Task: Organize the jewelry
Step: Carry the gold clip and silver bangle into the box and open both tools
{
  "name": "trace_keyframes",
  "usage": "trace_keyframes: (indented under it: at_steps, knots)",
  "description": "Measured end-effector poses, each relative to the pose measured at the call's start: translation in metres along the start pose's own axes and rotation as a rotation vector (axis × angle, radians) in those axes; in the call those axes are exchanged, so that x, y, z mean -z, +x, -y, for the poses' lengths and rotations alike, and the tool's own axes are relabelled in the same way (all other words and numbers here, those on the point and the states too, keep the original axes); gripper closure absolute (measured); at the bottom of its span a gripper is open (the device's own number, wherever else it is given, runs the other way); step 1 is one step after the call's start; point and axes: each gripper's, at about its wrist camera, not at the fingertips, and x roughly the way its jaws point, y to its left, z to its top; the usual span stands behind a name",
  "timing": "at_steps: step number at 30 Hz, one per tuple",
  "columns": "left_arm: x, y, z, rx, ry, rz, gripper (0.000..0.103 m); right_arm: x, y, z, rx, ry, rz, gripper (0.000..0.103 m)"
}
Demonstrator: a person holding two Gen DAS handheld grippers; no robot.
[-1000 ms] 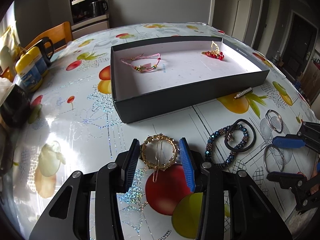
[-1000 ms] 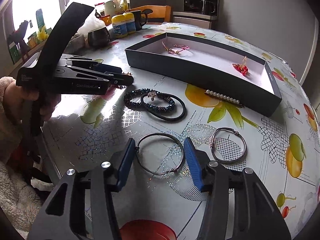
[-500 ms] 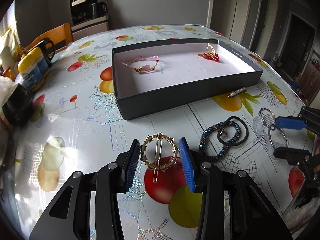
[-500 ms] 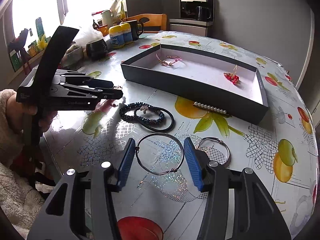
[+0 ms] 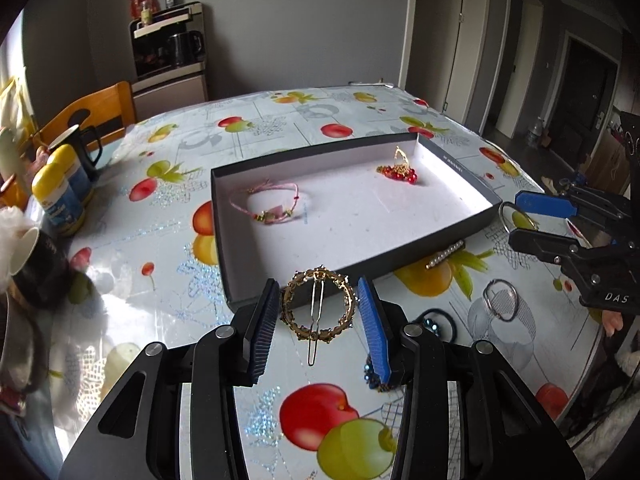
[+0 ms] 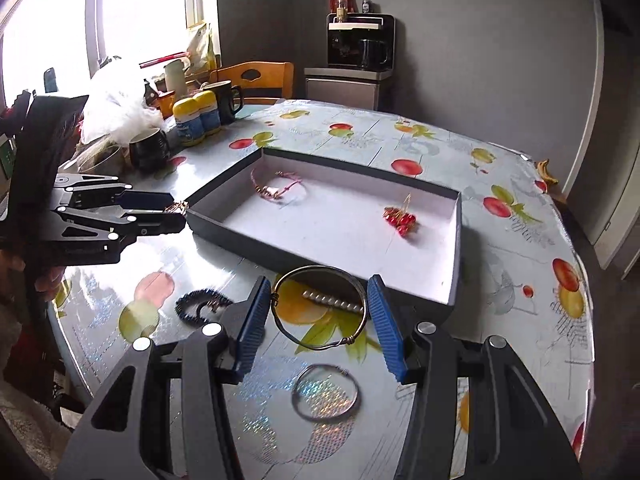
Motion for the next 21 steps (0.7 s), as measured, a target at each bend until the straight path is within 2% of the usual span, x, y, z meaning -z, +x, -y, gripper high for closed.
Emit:
trace_keyframes:
  at_steps: [6, 10, 14, 21]
  knots:
    - [-0.038, 0.016, -0.009, -0.038, -0.005, 0.026, 0.060, -0.031, 0.016, 0.027, 0.067, 0.018, 0.034, 0.053]
    - [-0.058, 0.036, -0.015, -0.054, -0.019, 0.012, 0.060, -0.041, 0.040, 0.046, 0.087, 0.068, 0.013, 0.053]
    - [-0.063, 0.060, -0.021, -0.042, -0.053, -0.041, 0.060, -0.041, 0.069, 0.061, 0.064, 0.126, -0.059, 0.053]
    - [-0.051, 0.099, -0.029, -0.012, -0.104, -0.164, 0.060, -0.031, 0.110, 0.068, 0.063, 0.161, -0.184, 0.053]
